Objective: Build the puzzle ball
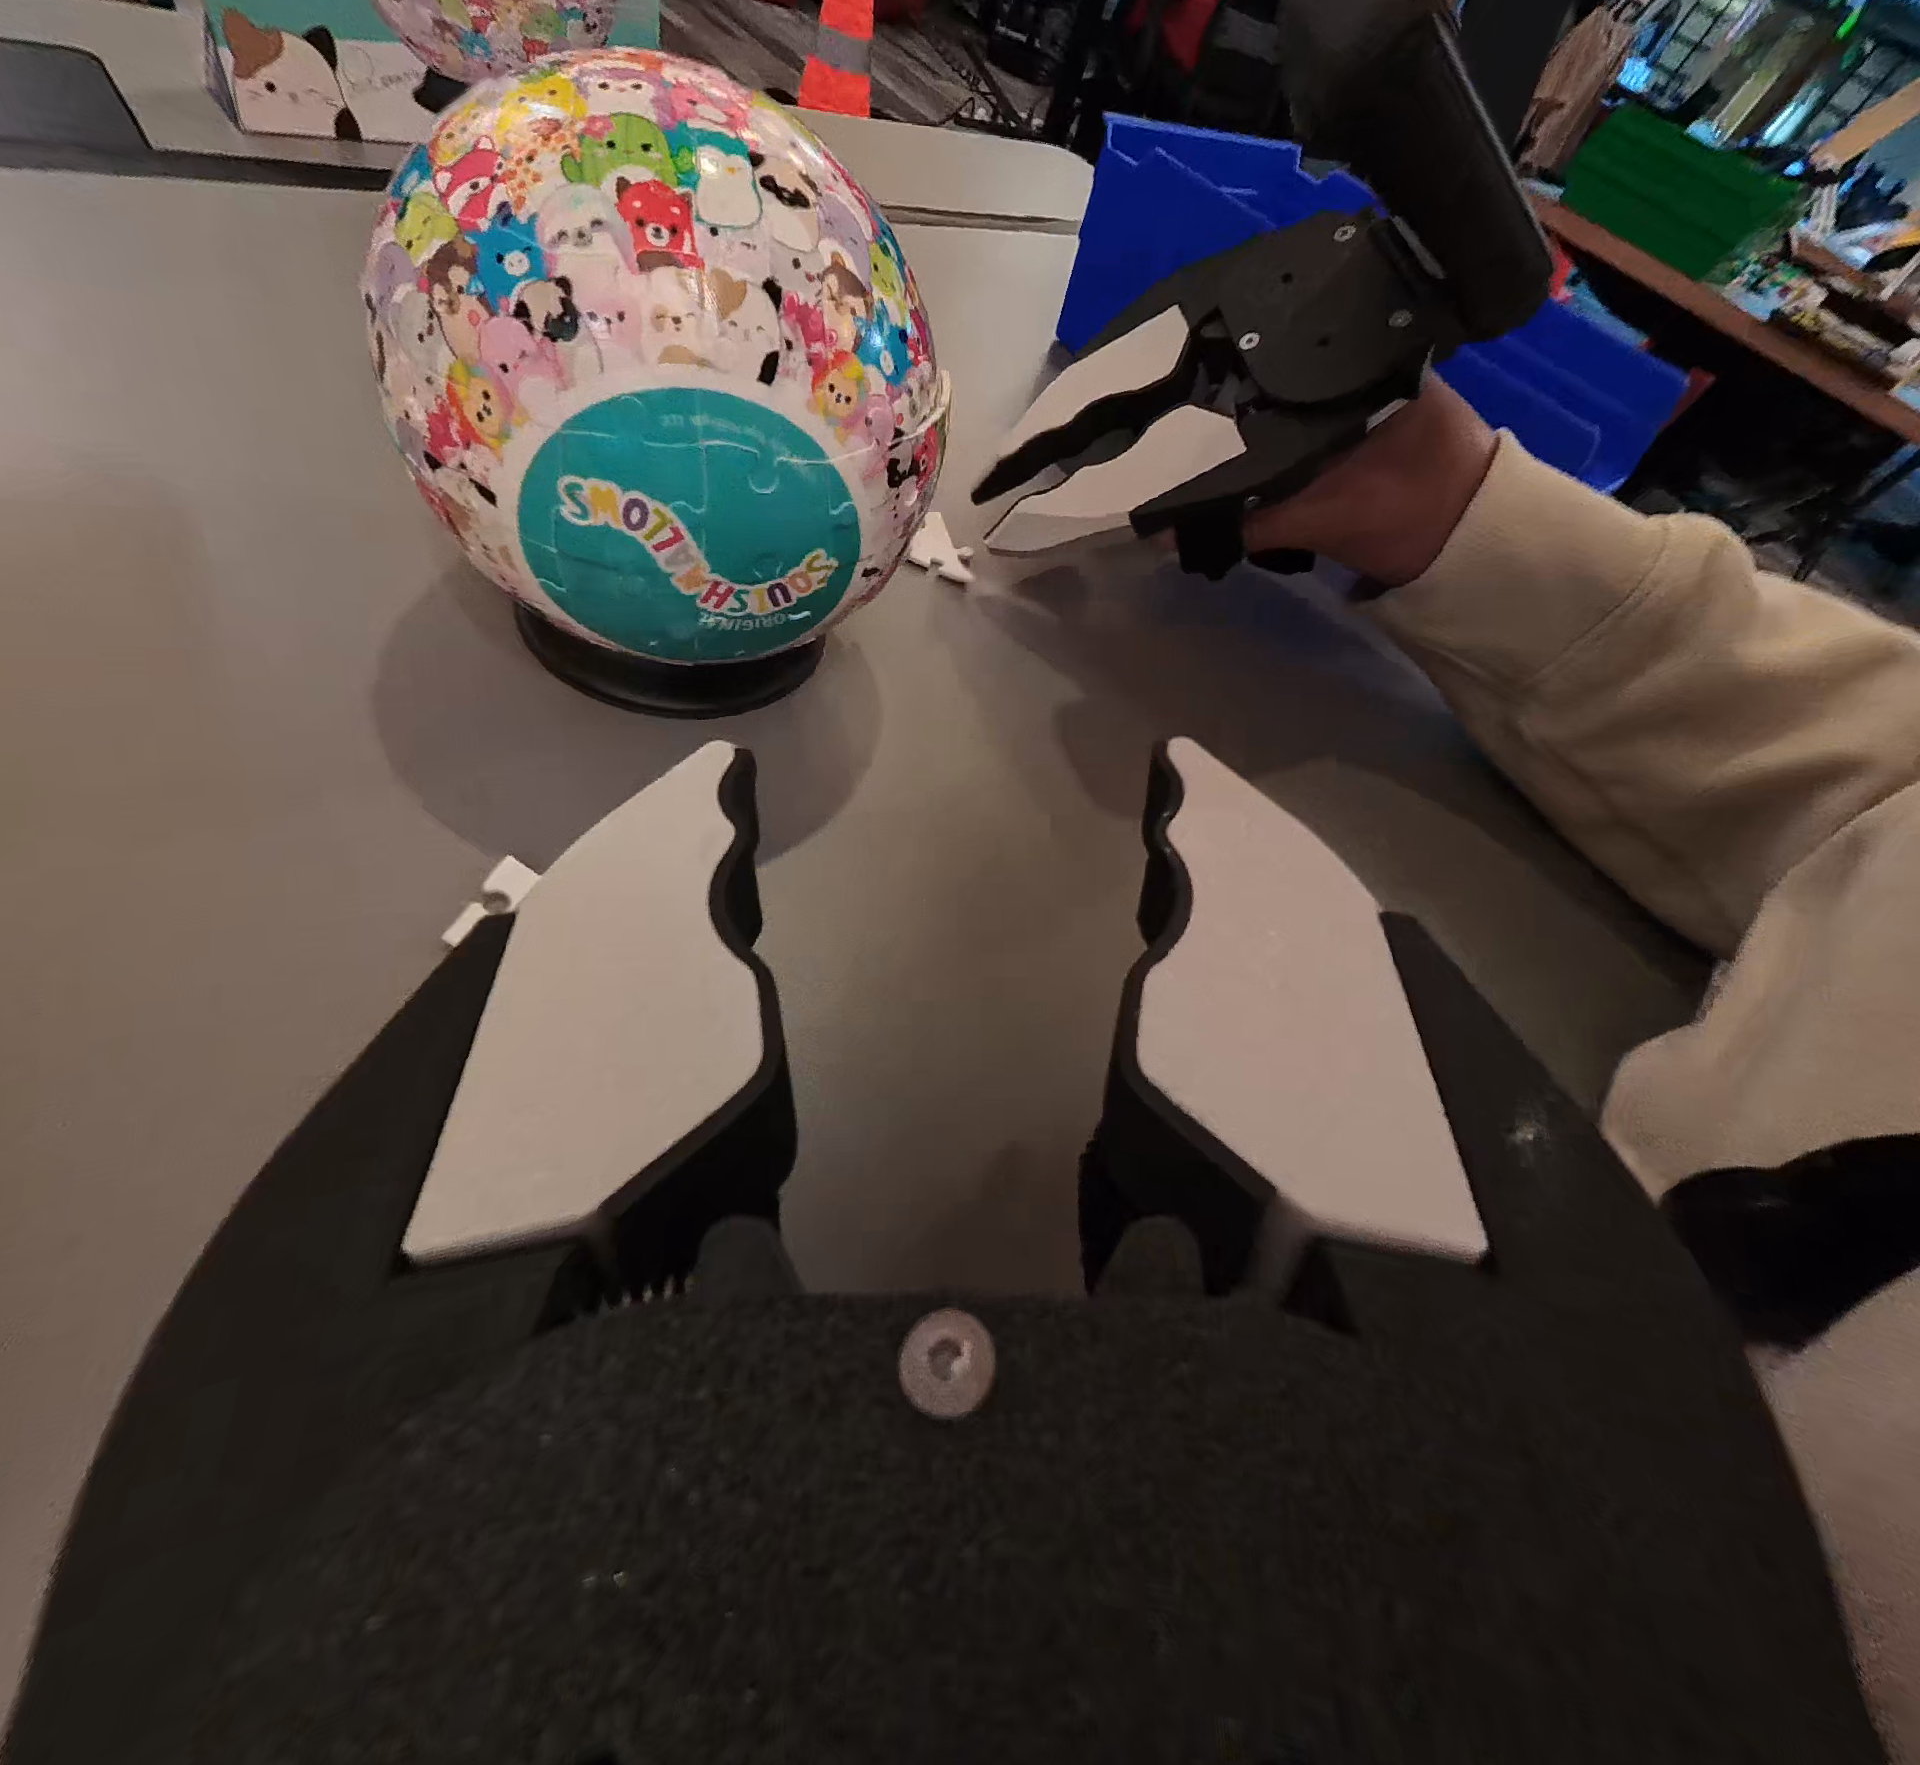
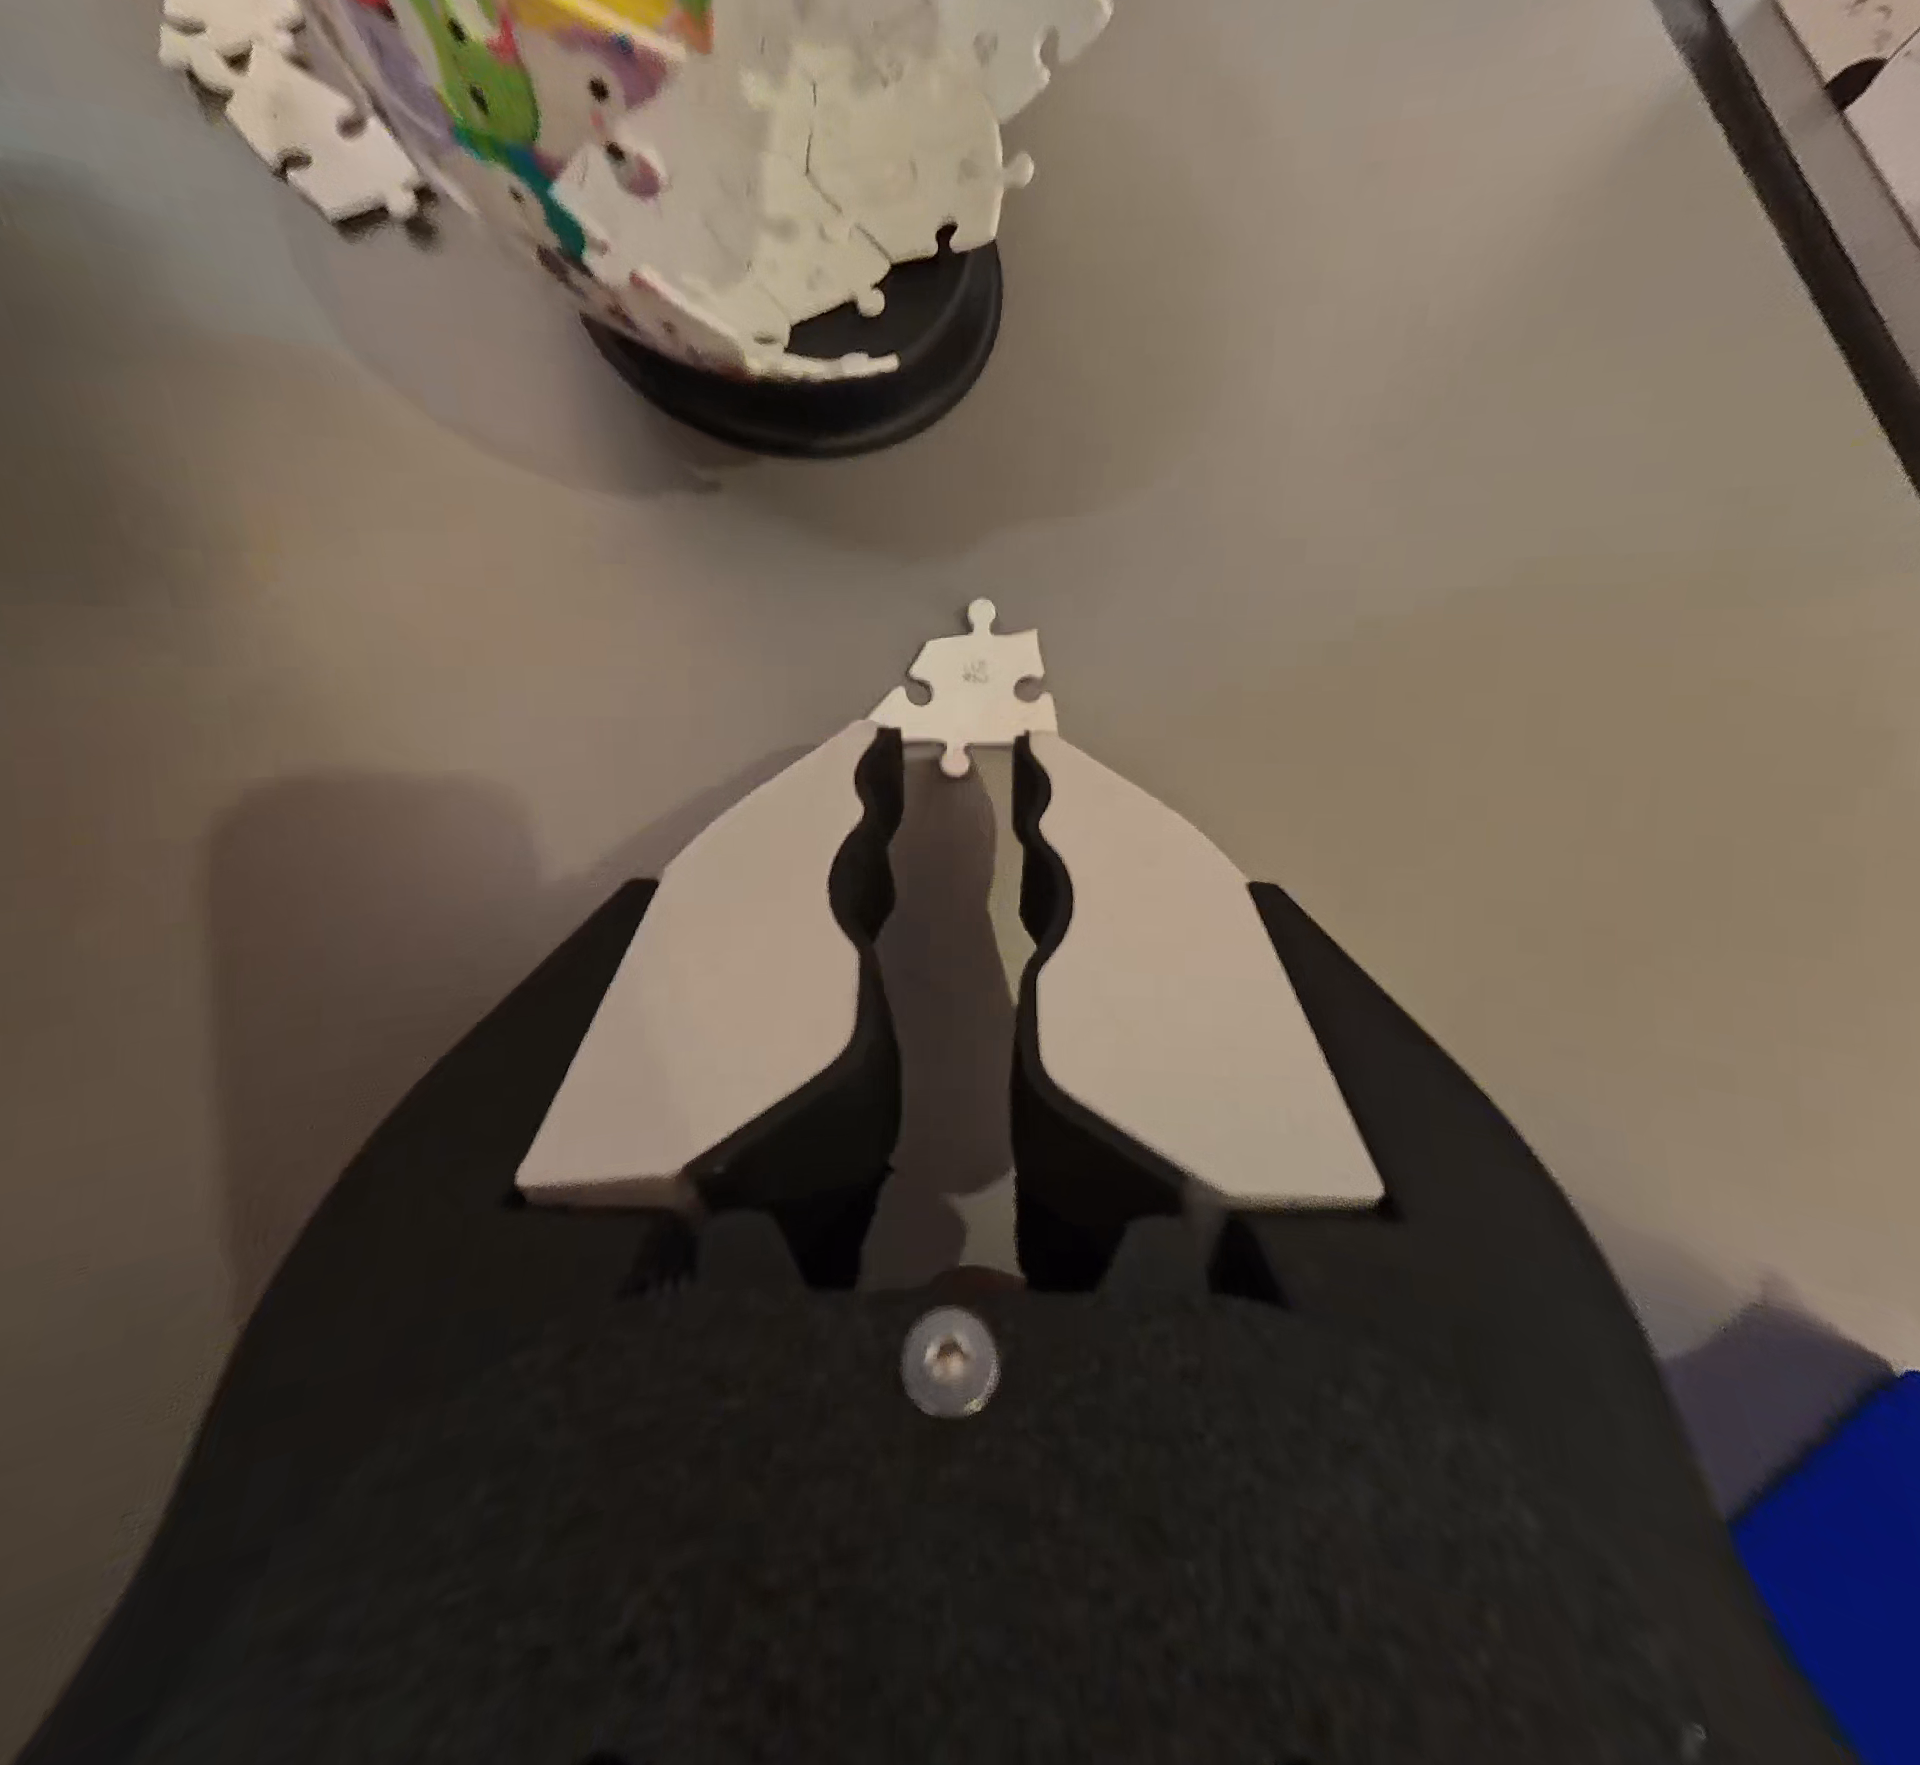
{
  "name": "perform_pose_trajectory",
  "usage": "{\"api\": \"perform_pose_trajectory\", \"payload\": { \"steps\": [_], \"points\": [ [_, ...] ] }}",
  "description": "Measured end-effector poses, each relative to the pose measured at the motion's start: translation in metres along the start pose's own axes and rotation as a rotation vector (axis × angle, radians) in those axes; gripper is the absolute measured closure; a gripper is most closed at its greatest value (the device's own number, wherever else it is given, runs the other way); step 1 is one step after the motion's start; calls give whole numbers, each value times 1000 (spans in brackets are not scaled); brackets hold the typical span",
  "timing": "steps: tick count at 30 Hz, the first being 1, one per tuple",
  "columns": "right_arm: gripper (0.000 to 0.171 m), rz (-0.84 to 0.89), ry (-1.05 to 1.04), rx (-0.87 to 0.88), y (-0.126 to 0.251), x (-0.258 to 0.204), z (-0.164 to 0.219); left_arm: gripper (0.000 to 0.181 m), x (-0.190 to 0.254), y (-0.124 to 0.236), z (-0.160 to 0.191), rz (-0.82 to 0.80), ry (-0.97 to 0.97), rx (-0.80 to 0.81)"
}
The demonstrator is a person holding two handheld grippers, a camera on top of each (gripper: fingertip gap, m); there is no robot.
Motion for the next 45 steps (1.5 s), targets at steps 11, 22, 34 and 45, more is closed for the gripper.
{"api": "perform_pose_trajectory", "payload": {
  "steps": [11, 22, 34, 45],
  "points": [
    [161, -89, 37, -14, -11, 8, 9, 109, -10, -25, -2, -49, -49, -12],
    [166, -21, 97, -13, -11, 18, -11, 110, -29, -17, -2, -240, -76, 2],
    [166, -191, 242, -58, -29, 28, -62, 109, -45, -8, 1, -361, -12, -21],
    [166, -317, 189, -103, -45, 32, -70, 110, -57, -12, -2, -356, 31, -38]
  ]
}}
Point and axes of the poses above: each gripper's, where its closed fingertips meet, y back along the fingers, z out of its underside, x = y × z across the jaws, the point moved 9 cm from there along y, back along the fingers, and after that the axes turned 13 degrees about -z, right-handed, at the moved point
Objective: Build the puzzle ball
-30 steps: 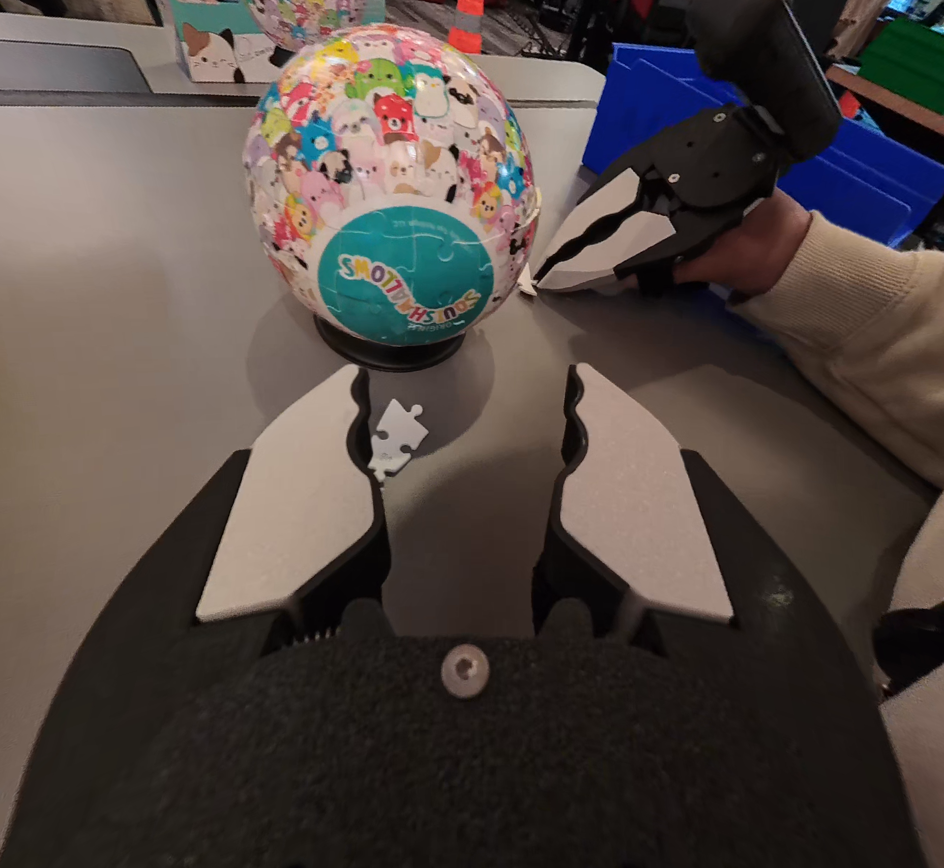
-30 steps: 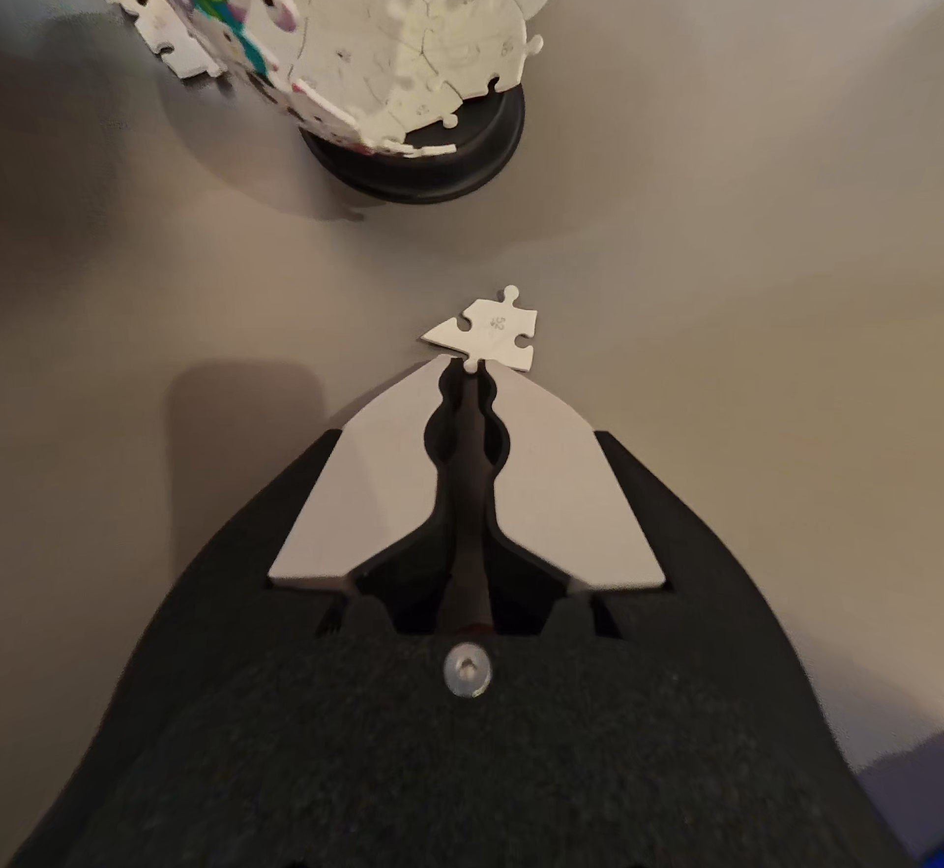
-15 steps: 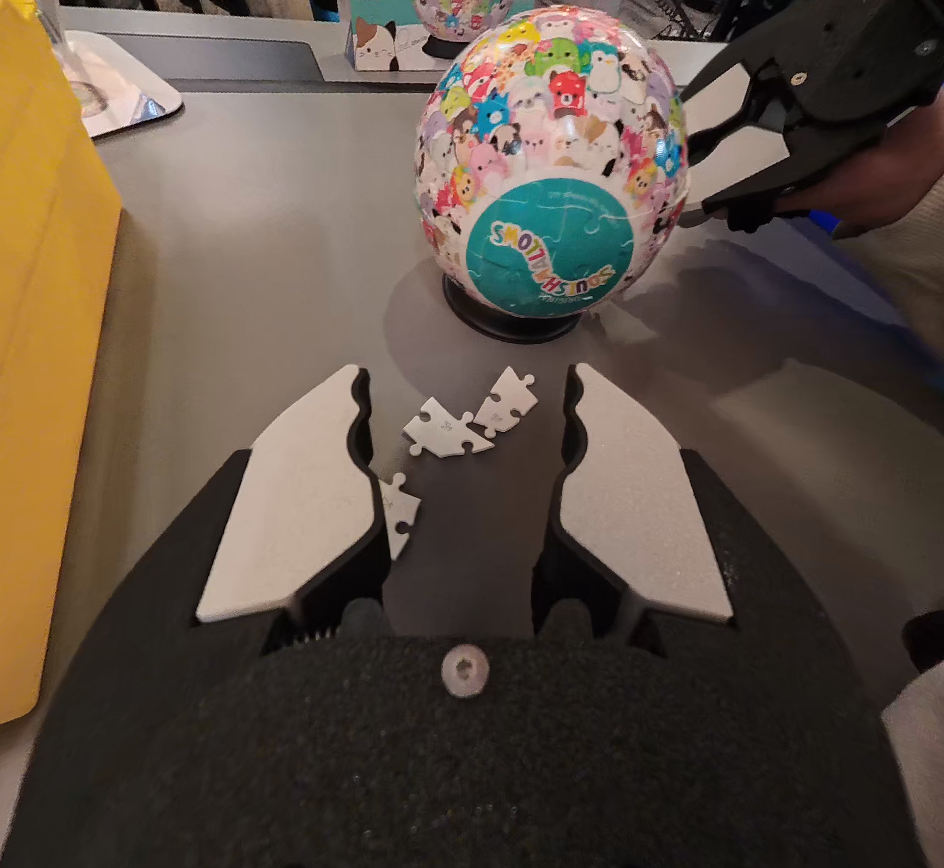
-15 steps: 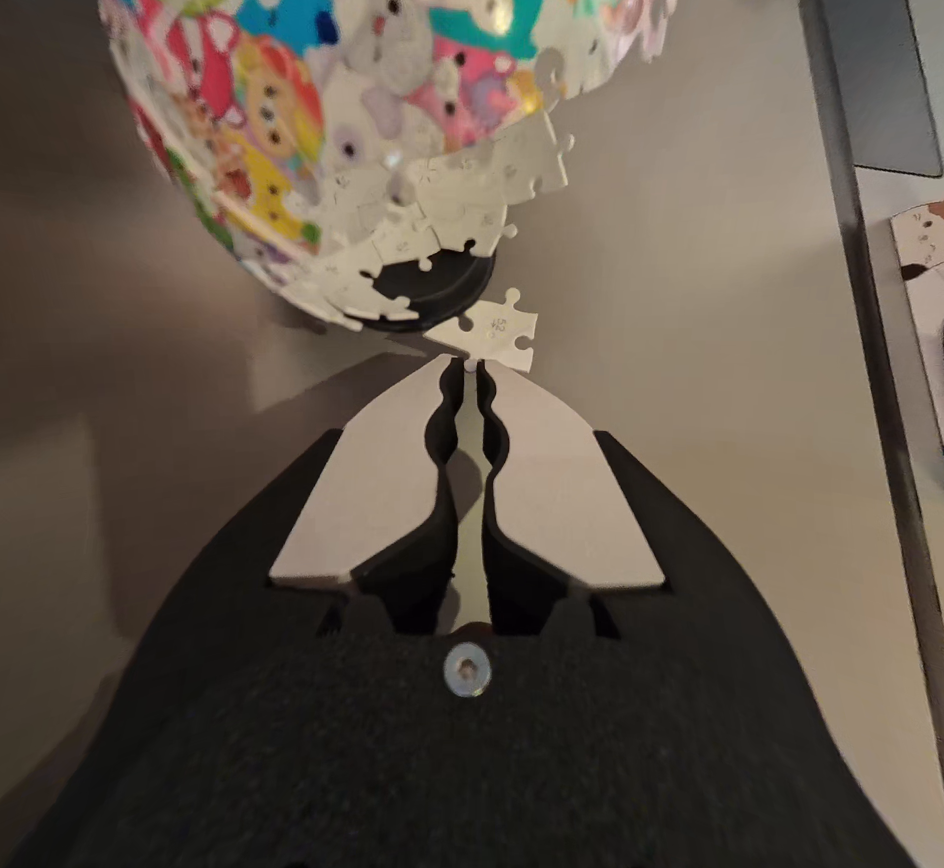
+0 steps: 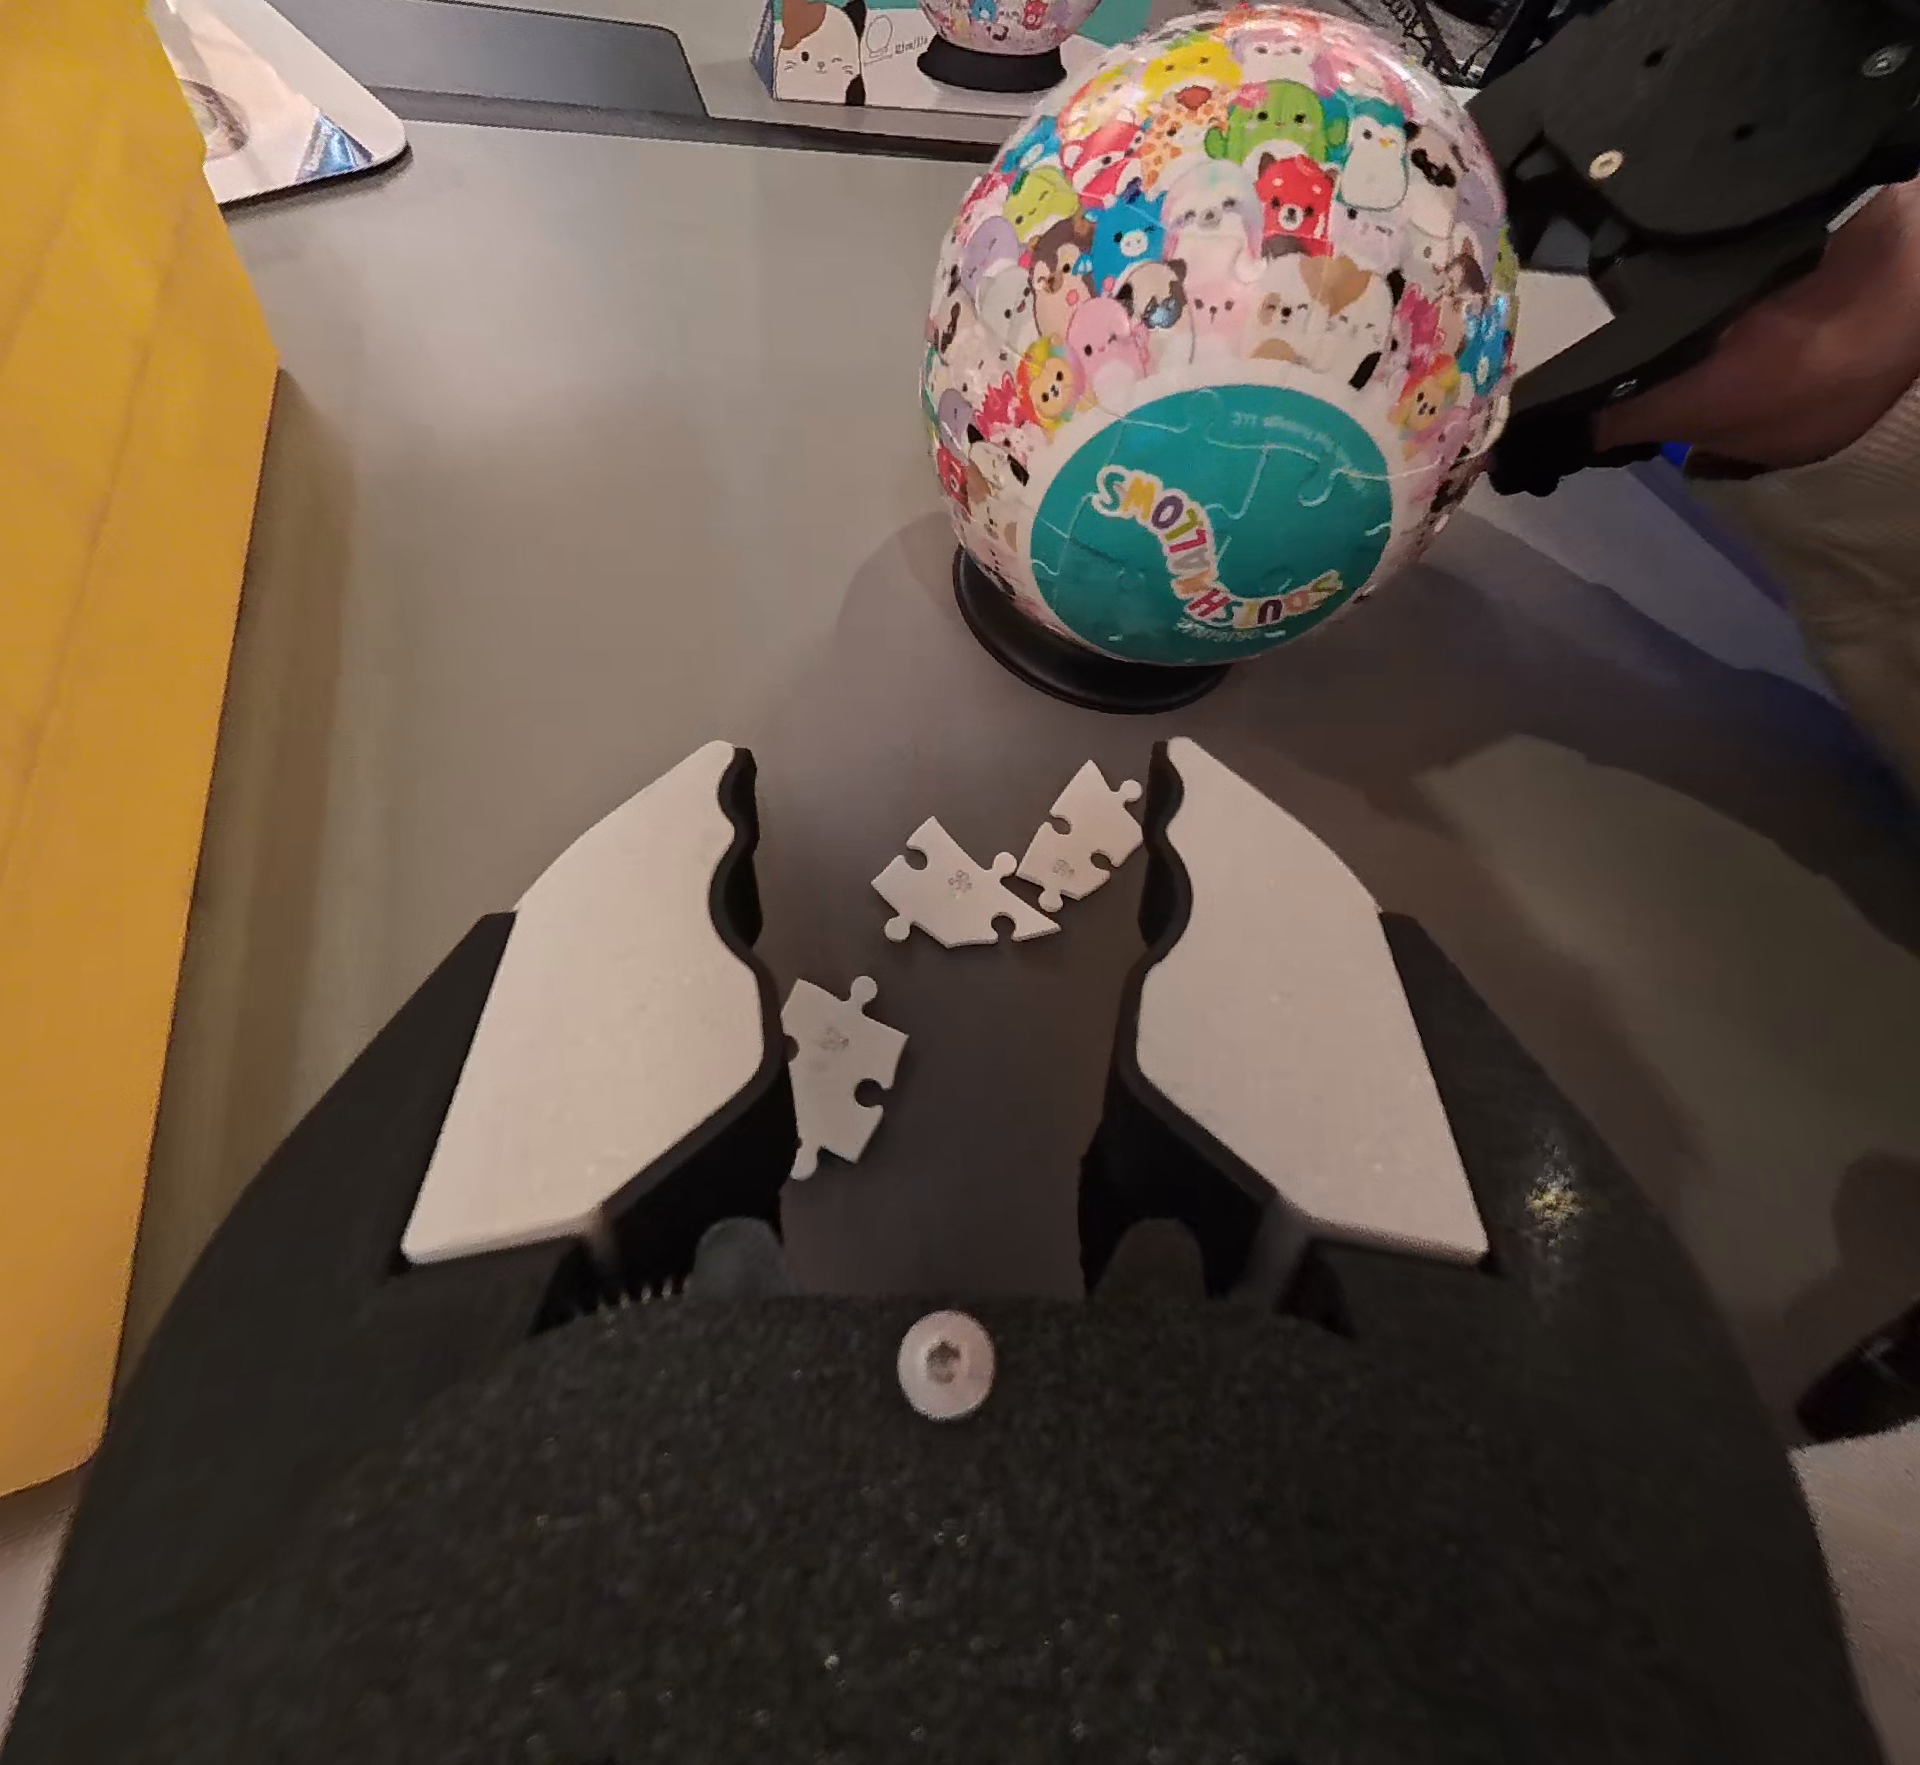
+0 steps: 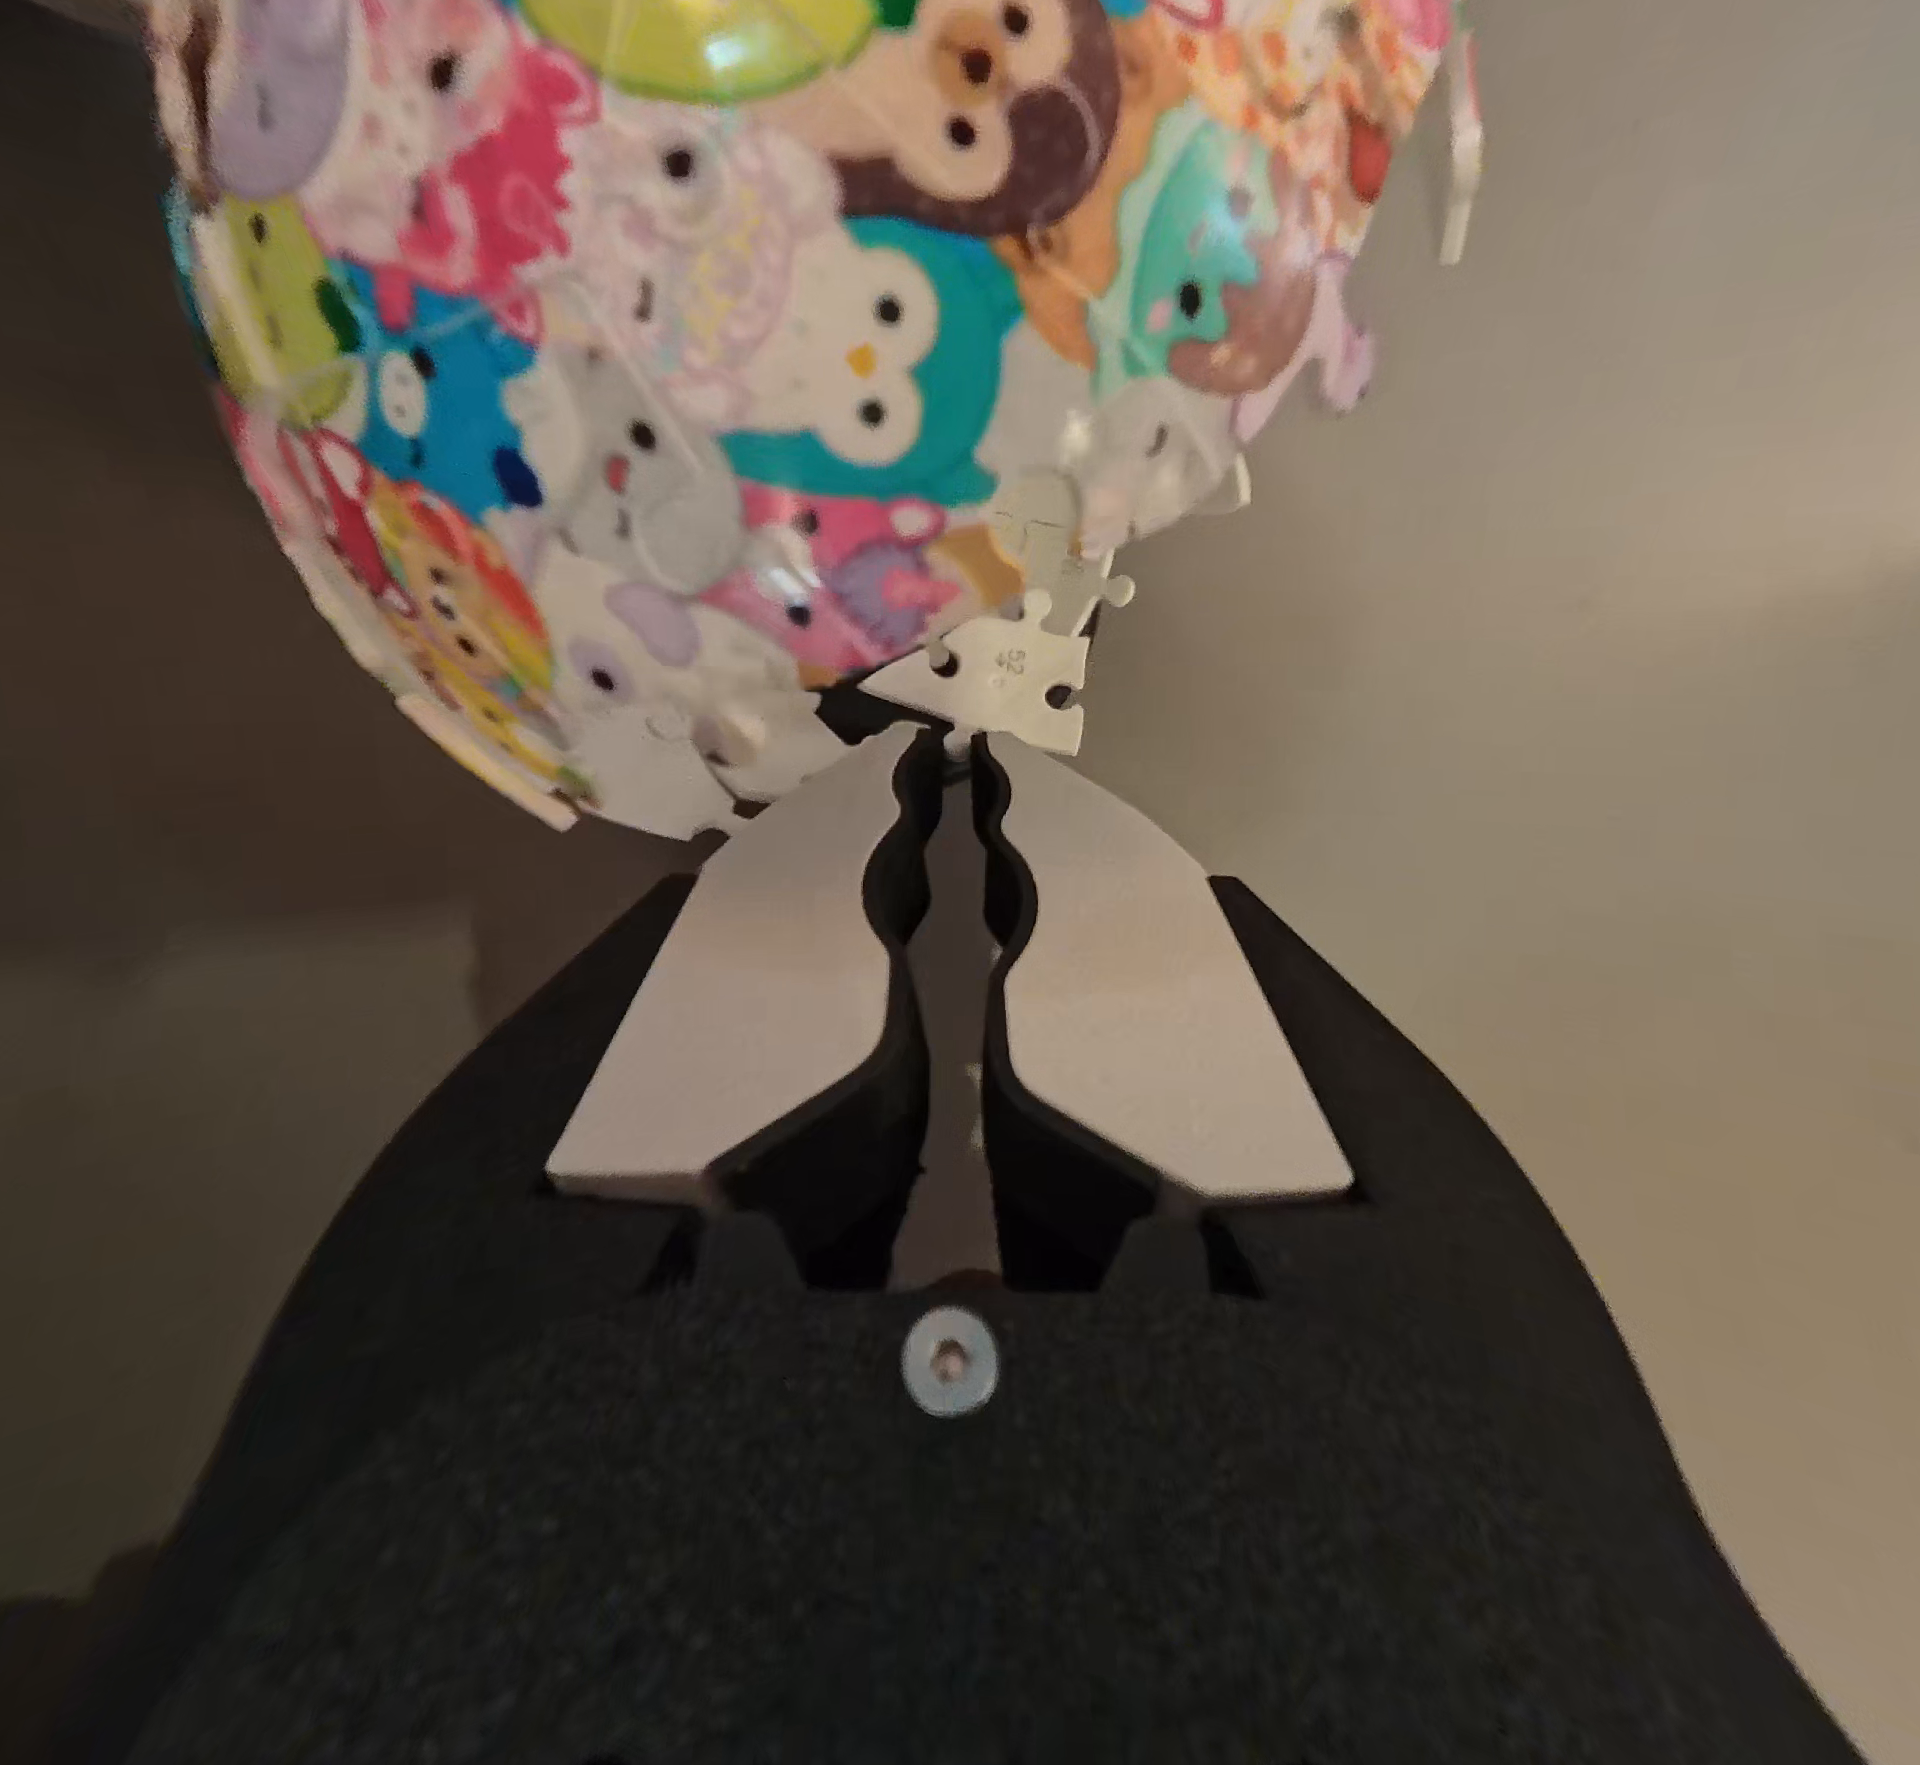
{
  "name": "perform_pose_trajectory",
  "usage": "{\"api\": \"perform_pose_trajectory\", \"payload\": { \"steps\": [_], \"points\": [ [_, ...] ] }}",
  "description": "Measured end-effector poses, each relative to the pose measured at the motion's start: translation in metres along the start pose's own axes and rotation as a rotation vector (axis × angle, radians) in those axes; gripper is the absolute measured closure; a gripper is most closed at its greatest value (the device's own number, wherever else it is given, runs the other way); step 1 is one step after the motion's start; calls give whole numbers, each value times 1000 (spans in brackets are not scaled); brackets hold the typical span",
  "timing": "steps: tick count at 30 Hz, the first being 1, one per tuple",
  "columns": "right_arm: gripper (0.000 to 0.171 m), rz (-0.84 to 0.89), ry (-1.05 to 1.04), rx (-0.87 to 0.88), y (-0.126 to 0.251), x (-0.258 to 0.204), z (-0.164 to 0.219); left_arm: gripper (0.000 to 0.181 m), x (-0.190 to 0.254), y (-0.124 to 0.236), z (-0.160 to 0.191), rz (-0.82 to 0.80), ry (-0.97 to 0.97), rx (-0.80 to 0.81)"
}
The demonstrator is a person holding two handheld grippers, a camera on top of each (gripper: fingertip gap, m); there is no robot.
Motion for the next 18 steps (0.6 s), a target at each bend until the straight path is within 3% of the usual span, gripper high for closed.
{"api": "perform_pose_trajectory", "payload": {
  "steps": [18],
  "points": [
    [166, -14, -85, -48, -5, 3, -3, 110, -4, 1, -1, 0, 4, 7]
  ]
}}
Point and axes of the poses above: each gripper's, where its closed fingertips meet, y back along the fingers, z out of its underside, x = y × z across the jaws, the point moved 9 cm from there along y, back along the fingers, and after that the axes turned 13 degrees about -z, right-handed, at the moved point
